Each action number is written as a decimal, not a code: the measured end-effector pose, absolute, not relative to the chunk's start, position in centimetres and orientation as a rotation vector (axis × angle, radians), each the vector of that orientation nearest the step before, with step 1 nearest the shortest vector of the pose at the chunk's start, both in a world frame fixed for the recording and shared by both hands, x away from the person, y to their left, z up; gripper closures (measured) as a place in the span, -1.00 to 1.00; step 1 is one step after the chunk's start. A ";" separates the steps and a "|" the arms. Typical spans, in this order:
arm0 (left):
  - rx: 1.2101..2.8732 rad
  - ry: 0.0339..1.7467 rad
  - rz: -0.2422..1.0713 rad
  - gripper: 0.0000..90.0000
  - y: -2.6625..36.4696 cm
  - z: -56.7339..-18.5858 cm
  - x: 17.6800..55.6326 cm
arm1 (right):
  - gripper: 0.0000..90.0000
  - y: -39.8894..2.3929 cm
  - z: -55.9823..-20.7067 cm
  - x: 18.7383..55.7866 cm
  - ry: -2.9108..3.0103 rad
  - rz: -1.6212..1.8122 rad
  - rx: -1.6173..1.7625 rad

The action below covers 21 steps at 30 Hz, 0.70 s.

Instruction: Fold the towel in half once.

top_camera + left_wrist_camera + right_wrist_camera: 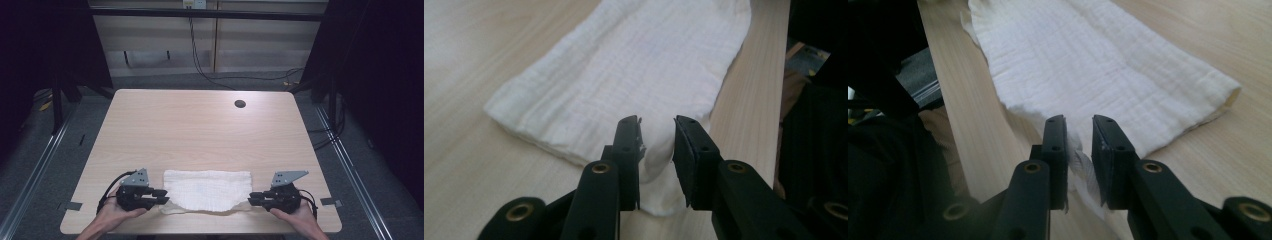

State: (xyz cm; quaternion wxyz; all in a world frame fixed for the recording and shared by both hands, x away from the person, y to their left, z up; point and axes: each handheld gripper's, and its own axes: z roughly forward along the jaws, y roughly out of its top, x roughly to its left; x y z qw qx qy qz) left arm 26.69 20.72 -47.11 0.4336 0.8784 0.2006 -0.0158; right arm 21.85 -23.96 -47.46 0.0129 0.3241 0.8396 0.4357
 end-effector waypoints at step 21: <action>2.288 0.572 -0.036 0.61 18.8 -49.4 28.3 | 0.25 -23.9 -48.5 28.3 2.475 1.188 1.163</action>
